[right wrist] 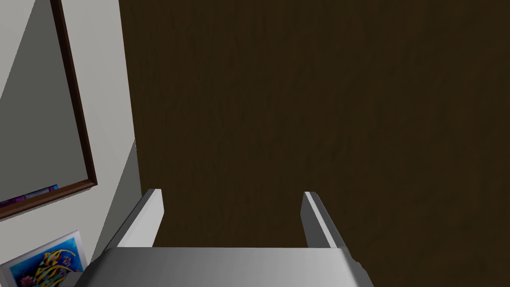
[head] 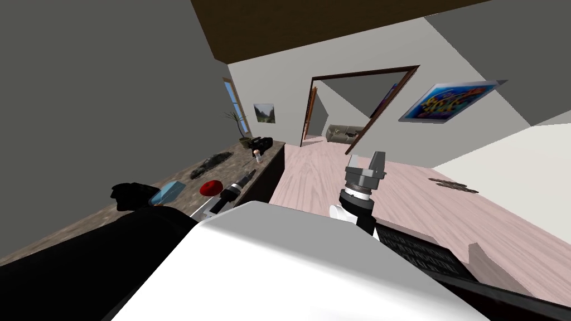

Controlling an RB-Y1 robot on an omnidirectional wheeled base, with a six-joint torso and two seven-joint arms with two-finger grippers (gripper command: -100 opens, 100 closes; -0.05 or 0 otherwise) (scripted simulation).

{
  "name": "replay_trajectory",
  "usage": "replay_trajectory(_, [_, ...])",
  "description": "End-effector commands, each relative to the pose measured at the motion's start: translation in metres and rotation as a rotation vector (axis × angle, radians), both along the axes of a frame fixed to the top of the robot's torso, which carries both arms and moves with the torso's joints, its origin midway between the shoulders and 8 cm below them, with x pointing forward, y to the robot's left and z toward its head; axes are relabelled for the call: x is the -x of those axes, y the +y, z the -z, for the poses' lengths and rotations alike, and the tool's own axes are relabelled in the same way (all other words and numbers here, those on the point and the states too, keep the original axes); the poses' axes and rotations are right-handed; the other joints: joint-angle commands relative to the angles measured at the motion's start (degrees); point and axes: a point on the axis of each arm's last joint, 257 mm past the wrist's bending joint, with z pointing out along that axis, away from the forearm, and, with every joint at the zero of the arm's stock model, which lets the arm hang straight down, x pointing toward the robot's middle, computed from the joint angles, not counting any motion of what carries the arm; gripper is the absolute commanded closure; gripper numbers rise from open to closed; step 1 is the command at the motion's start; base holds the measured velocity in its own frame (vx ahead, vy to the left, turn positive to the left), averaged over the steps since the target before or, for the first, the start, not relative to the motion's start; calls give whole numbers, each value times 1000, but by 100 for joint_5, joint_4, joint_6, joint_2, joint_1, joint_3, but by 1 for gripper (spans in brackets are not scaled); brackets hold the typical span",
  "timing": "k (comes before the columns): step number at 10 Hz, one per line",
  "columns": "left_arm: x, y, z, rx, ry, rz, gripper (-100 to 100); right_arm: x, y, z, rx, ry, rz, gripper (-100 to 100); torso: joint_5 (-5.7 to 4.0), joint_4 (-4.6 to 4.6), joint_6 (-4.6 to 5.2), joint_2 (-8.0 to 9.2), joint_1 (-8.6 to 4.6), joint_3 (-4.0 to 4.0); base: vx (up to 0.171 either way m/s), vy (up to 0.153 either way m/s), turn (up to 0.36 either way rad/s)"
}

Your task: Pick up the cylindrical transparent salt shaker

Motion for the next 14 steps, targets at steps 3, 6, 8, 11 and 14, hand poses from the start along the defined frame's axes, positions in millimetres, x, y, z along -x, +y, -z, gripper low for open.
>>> replay_trajectory(3, [8, 36, 35, -155, 108, -15, -100, 0, 0, 0, 0, 0, 0, 0, 1, -2, 2, -11, 5, -6, -1, 38, -123])
replay_trajectory(6, [15, 67, 54, -270, 175, -26, -100, 0, 0, 0, 0, 0, 0, 0, 2, -5, 2, -27, 8, -15, 35, 41, -152])
replay_trajectory(8, [18, 85, 61, -337, 208, -31, -100, 0, 0, 0, 0, 0, 0, 0, 2, -7, 1, -36, 9, -20, 63, 57, -138])
replay_trajectory(11, [18, 116, 66, -441, 243, -41, -100, 0, 0, 0, 0, 0, 0, 0, 3, -13, 4, -66, 17, -37, 130, 64, -237])
replay_trajectory(14, [9, 135, 57, -508, 237, -49, -100, 0, 0, 0, 0, 0, 0, 0, 5, -19, 2, -84, 17, -49, 176, 77, -161])
